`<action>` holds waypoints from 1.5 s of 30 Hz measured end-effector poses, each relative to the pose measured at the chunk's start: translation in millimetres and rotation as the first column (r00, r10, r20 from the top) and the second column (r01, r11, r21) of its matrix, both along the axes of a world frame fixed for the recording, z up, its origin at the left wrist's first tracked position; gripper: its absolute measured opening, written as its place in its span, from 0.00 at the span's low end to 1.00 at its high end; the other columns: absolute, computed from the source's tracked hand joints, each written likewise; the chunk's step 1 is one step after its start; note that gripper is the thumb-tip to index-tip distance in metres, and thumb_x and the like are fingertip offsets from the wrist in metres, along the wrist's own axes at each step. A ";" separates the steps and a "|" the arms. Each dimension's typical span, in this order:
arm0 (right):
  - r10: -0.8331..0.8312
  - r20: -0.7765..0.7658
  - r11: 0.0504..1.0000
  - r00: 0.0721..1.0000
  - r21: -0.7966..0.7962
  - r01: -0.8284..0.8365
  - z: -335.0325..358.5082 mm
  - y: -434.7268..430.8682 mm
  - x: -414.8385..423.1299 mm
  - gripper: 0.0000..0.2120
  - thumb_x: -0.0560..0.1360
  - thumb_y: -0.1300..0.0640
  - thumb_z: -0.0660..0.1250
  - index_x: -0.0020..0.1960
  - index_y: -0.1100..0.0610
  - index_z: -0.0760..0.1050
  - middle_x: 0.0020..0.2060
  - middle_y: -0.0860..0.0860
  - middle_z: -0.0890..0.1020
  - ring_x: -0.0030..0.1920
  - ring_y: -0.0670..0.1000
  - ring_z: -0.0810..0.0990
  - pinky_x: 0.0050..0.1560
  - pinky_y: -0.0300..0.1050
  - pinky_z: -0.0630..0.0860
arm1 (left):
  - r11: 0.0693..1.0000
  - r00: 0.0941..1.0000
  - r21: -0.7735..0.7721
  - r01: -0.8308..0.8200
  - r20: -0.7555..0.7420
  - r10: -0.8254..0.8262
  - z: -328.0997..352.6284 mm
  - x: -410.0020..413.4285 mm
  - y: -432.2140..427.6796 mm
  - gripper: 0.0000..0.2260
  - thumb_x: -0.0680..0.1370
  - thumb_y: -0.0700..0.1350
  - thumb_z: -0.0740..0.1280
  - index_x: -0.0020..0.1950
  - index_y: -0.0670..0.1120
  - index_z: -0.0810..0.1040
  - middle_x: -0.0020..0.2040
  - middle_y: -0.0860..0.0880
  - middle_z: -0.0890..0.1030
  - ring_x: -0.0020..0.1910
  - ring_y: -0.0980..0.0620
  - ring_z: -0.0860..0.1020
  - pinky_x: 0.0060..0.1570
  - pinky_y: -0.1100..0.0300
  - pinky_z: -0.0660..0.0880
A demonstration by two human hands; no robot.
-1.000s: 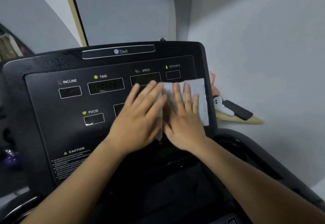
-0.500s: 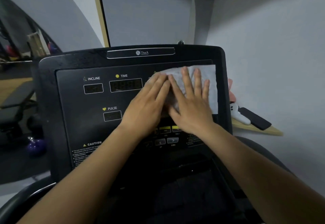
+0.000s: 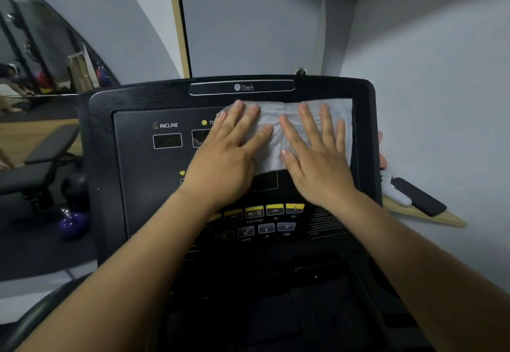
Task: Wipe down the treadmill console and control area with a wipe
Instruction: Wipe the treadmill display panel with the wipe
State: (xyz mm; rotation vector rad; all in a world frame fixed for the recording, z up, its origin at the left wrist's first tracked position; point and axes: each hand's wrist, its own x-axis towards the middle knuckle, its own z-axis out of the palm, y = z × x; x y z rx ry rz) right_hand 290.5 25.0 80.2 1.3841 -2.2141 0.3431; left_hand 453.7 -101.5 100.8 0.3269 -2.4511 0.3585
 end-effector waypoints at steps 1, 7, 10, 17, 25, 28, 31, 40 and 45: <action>0.002 -0.005 1.000 1.000 -0.003 -0.002 3.6 -2.5 0.3 0.28 0.82 0.41 0.43 0.78 0.43 0.38 0.78 0.51 0.36 0.76 0.58 0.31 0.74 0.65 0.37 | 1.000 1.000 0.000 -0.007 -0.010 0.007 2.0 -1.1 -1.8 0.24 0.80 0.49 0.51 0.76 0.48 0.65 0.79 0.39 0.57 0.79 0.38 0.51 0.77 0.43 0.47; 0.080 -0.033 0.994 0.996 0.082 -0.077 -56.6 31.7 30.8 0.28 0.82 0.43 0.44 0.79 0.44 0.40 0.79 0.53 0.40 0.77 0.61 0.36 0.74 0.68 0.44 | 0.999 0.999 0.030 0.034 -0.014 -0.033 -61.0 37.0 21.8 0.22 0.83 0.53 0.53 0.75 0.48 0.68 0.79 0.41 0.59 0.79 0.38 0.53 0.76 0.41 0.51; 0.117 -0.031 0.986 0.993 0.125 -0.113 -84.2 46.3 44.6 0.27 0.82 0.44 0.45 0.79 0.44 0.42 0.79 0.53 0.43 0.77 0.62 0.39 0.73 0.70 0.47 | 0.996 0.997 0.065 0.055 -0.051 -0.052 -80.3 50.6 26.8 0.19 0.83 0.53 0.57 0.70 0.47 0.76 0.76 0.41 0.65 0.77 0.38 0.59 0.74 0.39 0.59; 0.057 -0.082 0.997 0.995 0.053 -0.053 -1.6 -18.0 27.4 0.27 0.82 0.41 0.42 0.77 0.41 0.35 0.77 0.50 0.34 0.75 0.60 0.31 0.73 0.66 0.38 | 0.997 0.985 0.053 -0.065 -0.155 0.072 -15.7 9.1 -2.9 0.20 0.82 0.50 0.59 0.70 0.41 0.71 0.76 0.37 0.65 0.77 0.35 0.57 0.76 0.39 0.52; 0.192 -0.081 0.976 0.978 0.121 -0.181 -51.9 9.5 62.1 0.29 0.81 0.44 0.47 0.79 0.45 0.42 0.79 0.53 0.41 0.77 0.62 0.38 0.73 0.69 0.46 | 0.984 0.984 0.007 -0.178 -0.028 0.178 -71.0 60.4 8.5 0.25 0.83 0.55 0.52 0.79 0.47 0.60 0.80 0.41 0.55 0.79 0.38 0.48 0.76 0.39 0.51; 0.237 -0.118 0.961 0.964 0.176 -0.215 -62.7 15.6 65.7 0.28 0.81 0.44 0.47 0.79 0.46 0.44 0.79 0.53 0.44 0.77 0.63 0.40 0.73 0.70 0.48 | 0.984 0.984 -0.010 -0.178 0.006 0.178 -85.3 77.3 10.4 0.27 0.82 0.56 0.55 0.80 0.48 0.58 0.80 0.42 0.54 0.79 0.39 0.48 0.75 0.38 0.52; 0.203 -0.124 0.970 0.971 0.157 -0.183 -32.5 -8.1 57.1 0.28 0.81 0.42 0.44 0.79 0.43 0.41 0.79 0.51 0.41 0.77 0.61 0.36 0.73 0.68 0.41 | 0.980 0.981 -0.039 -0.196 -0.001 0.196 -65.8 70.9 -4.9 0.28 0.82 0.56 0.55 0.80 0.48 0.56 0.80 0.42 0.53 0.79 0.38 0.47 0.76 0.38 0.49; 0.168 -0.125 0.985 0.978 0.069 -0.161 11.1 -49.4 67.5 0.27 0.82 0.42 0.44 0.79 0.43 0.41 0.78 0.52 0.38 0.76 0.61 0.33 0.73 0.67 0.39 | 0.965 0.965 -0.009 -0.262 -0.026 0.262 -25.0 72.6 -31.8 0.28 0.82 0.56 0.50 0.81 0.48 0.51 0.81 0.41 0.48 0.79 0.39 0.43 0.77 0.41 0.45; 0.297 -0.128 0.948 0.946 0.157 -0.277 -61.3 -7.4 99.6 0.29 0.80 0.45 0.49 0.79 0.46 0.47 0.79 0.54 0.46 0.77 0.63 0.40 0.73 0.70 0.47 | 0.969 0.969 0.031 -0.245 -0.014 0.246 -97.9 115.1 2.0 0.28 0.82 0.55 0.55 0.80 0.48 0.56 0.81 0.41 0.52 0.79 0.39 0.47 0.76 0.39 0.49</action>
